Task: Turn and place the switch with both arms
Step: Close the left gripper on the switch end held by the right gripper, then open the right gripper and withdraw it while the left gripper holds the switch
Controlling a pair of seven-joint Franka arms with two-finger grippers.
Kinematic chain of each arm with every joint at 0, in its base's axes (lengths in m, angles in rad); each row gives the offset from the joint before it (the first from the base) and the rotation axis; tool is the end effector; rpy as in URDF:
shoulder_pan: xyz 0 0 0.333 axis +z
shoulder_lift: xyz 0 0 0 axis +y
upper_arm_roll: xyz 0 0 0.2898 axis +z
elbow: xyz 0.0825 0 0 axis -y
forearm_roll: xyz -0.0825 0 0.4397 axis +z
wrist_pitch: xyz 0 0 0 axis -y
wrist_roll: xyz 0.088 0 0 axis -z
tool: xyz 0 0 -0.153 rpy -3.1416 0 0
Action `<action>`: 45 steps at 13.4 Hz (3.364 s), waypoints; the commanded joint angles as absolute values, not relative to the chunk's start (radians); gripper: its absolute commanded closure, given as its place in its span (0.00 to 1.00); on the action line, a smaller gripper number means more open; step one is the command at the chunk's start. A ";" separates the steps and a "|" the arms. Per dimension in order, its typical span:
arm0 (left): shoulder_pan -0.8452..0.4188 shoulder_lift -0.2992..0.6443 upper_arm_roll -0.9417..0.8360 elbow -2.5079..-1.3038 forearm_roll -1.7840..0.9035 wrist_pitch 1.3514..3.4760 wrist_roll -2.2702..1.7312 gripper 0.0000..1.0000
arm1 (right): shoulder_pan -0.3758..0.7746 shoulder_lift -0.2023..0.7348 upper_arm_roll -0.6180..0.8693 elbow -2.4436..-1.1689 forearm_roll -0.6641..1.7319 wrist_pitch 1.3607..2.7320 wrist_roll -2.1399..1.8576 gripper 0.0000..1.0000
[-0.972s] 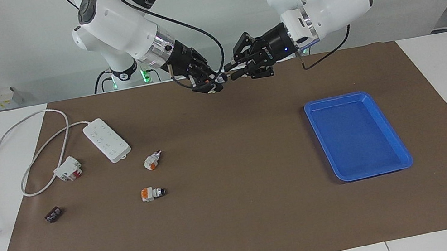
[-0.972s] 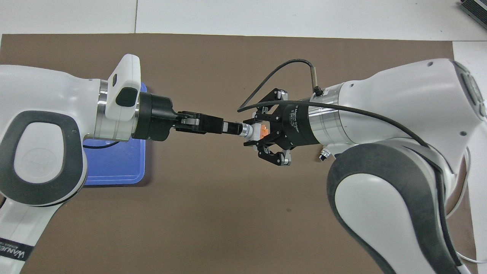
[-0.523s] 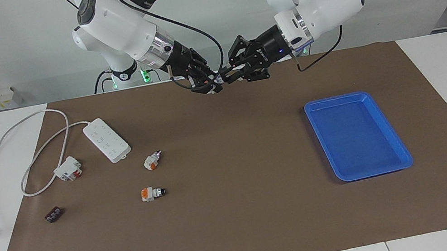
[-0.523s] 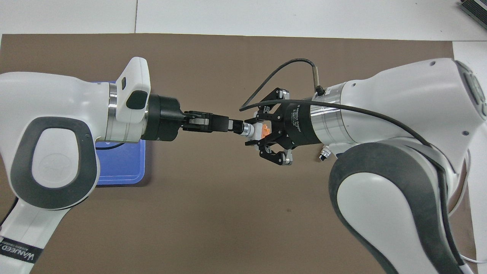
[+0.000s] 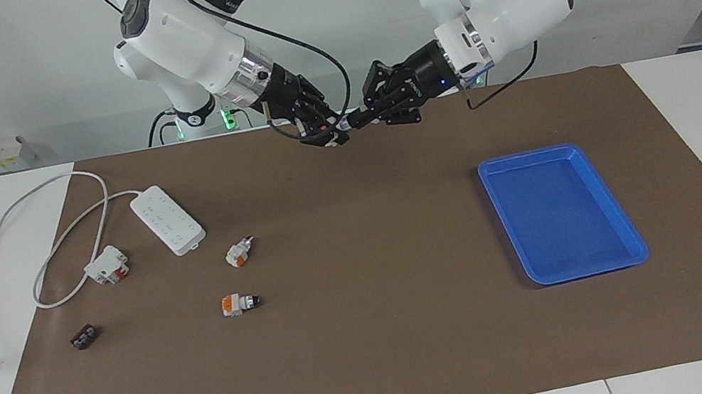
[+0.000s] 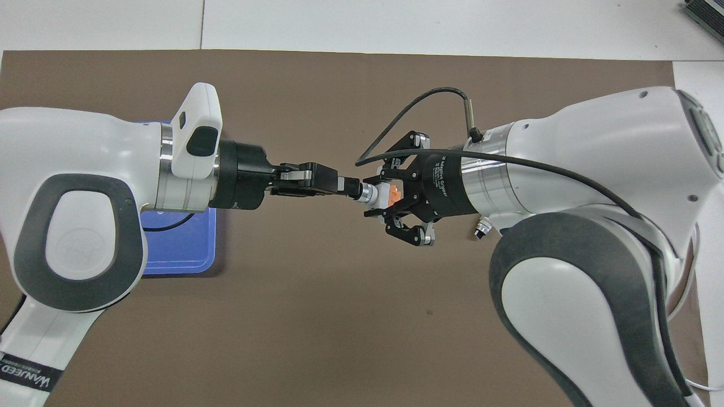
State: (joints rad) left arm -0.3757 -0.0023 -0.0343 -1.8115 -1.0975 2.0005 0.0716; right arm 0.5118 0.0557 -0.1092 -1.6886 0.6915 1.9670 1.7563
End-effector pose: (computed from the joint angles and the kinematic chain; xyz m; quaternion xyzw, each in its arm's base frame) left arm 0.5664 -0.3456 0.5200 0.8656 -0.0365 -0.0027 0.4994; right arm 0.5888 0.3264 0.5174 -0.6703 0.6601 0.2348 0.2447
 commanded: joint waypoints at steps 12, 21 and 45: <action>-0.399 -0.057 -0.041 -1.766 -1.040 1.974 -1.262 1.00 | 0.515 0.044 -0.107 -1.712 0.699 1.971 1.772 1.00; -0.399 -0.049 -0.041 -1.741 -0.992 1.970 -1.534 1.00 | 0.515 0.044 -0.107 -1.712 0.699 1.971 1.773 1.00; -0.388 -0.064 -0.034 -1.779 -0.682 1.905 -1.499 1.00 | 0.411 -0.031 -0.114 -1.704 0.344 1.709 1.249 0.00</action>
